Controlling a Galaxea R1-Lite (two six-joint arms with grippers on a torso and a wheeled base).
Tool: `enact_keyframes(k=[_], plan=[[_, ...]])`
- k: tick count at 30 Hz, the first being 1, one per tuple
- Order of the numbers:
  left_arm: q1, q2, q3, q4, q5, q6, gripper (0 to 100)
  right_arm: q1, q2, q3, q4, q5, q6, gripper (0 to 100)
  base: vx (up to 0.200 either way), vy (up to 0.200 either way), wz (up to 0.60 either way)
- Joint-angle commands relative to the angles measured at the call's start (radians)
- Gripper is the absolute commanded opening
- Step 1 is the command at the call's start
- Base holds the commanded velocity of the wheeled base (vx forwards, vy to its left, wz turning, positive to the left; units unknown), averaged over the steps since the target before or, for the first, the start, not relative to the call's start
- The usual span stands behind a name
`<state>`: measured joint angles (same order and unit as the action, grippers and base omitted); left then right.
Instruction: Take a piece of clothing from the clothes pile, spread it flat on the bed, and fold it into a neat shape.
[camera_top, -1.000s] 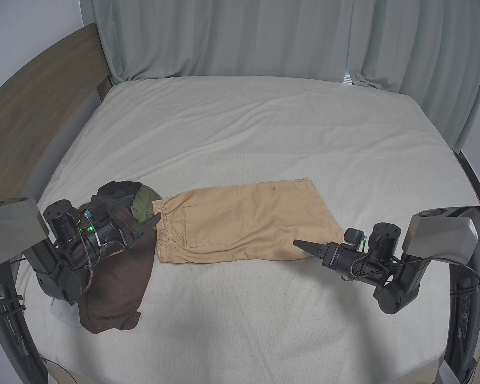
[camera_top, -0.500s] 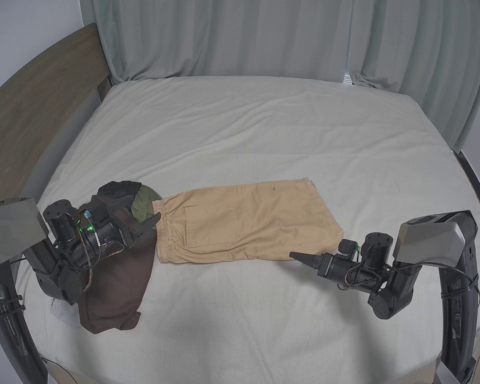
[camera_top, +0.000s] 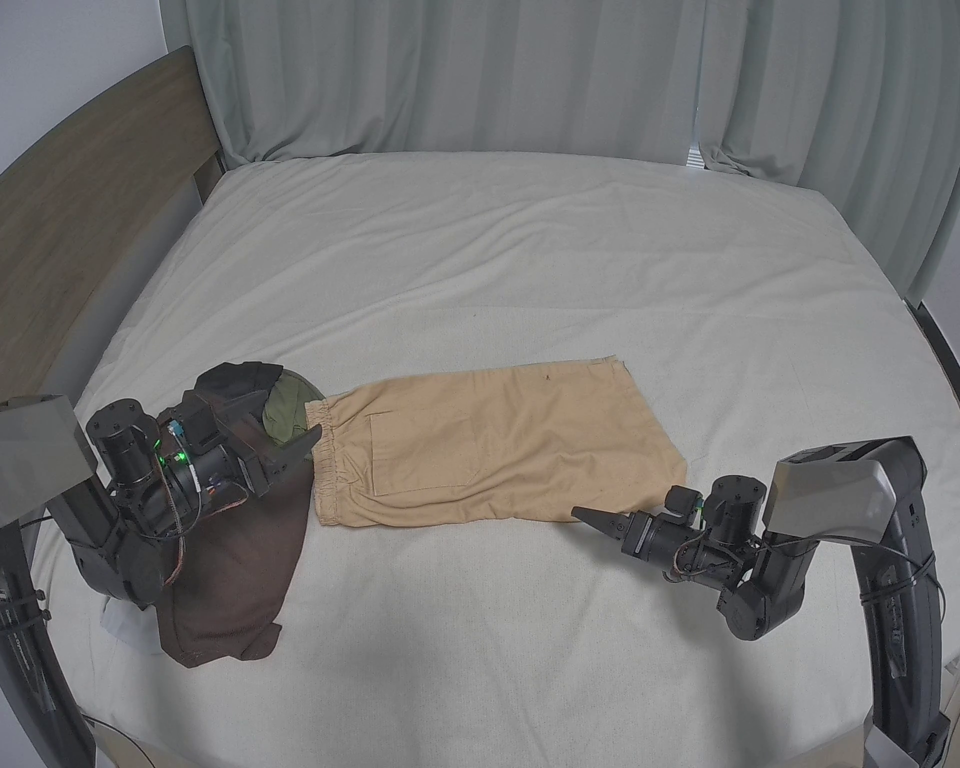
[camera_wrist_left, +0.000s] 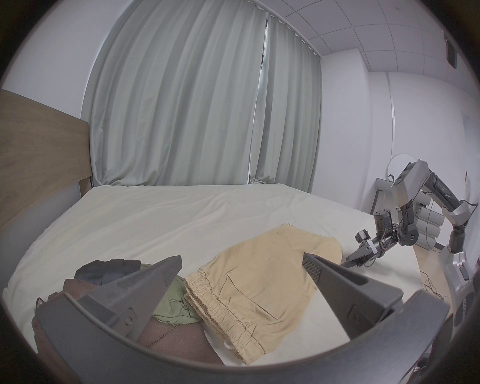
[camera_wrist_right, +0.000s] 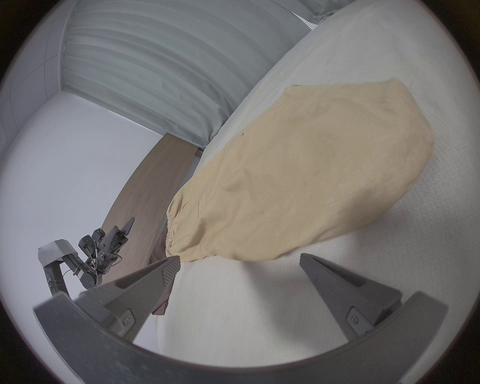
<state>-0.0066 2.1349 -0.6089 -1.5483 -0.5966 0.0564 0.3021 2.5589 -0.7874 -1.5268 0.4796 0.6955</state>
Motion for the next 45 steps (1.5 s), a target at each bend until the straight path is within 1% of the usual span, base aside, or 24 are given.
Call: enact_keyframes(k=[1, 5, 7, 13, 20, 23, 30, 31, 45], plan=[[-0.001, 0.0, 0.001, 0.001, 0.0, 0.0, 100, 0.002, 0.027, -0.022, 0.004, -0.006, 0.001, 100, 0.0, 0.0, 0.0], [-0.003, 0.0, 0.0, -0.001, 0.0, 0.0, 100, 0.006, 0.05, -0.081, 0.004, -0.064, 0.002, 100, 0.0, 0.0, 0.0], [-0.003, 0.0, 0.0, -0.001, 0.0, 0.0, 100, 0.009, 0.061, -0.101, 0.004, -0.081, 0.004, 100, 0.0, 0.0, 0.0], [-0.004, -0.001, -0.002, -0.001, 0.0, -0.001, 100, 0.034, 0.081, -0.211, 0.013, -0.164, 0.032, 100, 0.0, 0.0, 0.0], [-0.004, -0.001, -0.002, -0.001, 0.0, -0.001, 100, 0.057, 0.101, -0.259, 0.045, -0.185, 0.055, 100, 0.0, 0.0, 0.0], [-0.003, -0.001, -0.002, 0.001, -0.002, -0.003, 100, 0.068, 0.112, -0.271, 0.048, -0.213, 0.056, 100, 0.0, 0.0, 0.0], [-0.004, -0.001, -0.002, 0.001, 0.0, -0.003, 100, 0.068, 0.115, -0.279, 0.048, -0.216, 0.058, 100, 0.0, 0.0, 0.0], [-0.004, -0.001, -0.002, -0.001, 0.0, -0.003, 100, 0.068, 0.115, -0.277, 0.05, -0.216, 0.058, 0, 0.0, 0.0, 0.0], [-0.004, 0.008, -0.002, 0.001, 0.0, -0.003, 100, 0.069, 0.115, -0.268, 0.05, -0.216, 0.058, 0, 0.0, 0.0, 0.0]])
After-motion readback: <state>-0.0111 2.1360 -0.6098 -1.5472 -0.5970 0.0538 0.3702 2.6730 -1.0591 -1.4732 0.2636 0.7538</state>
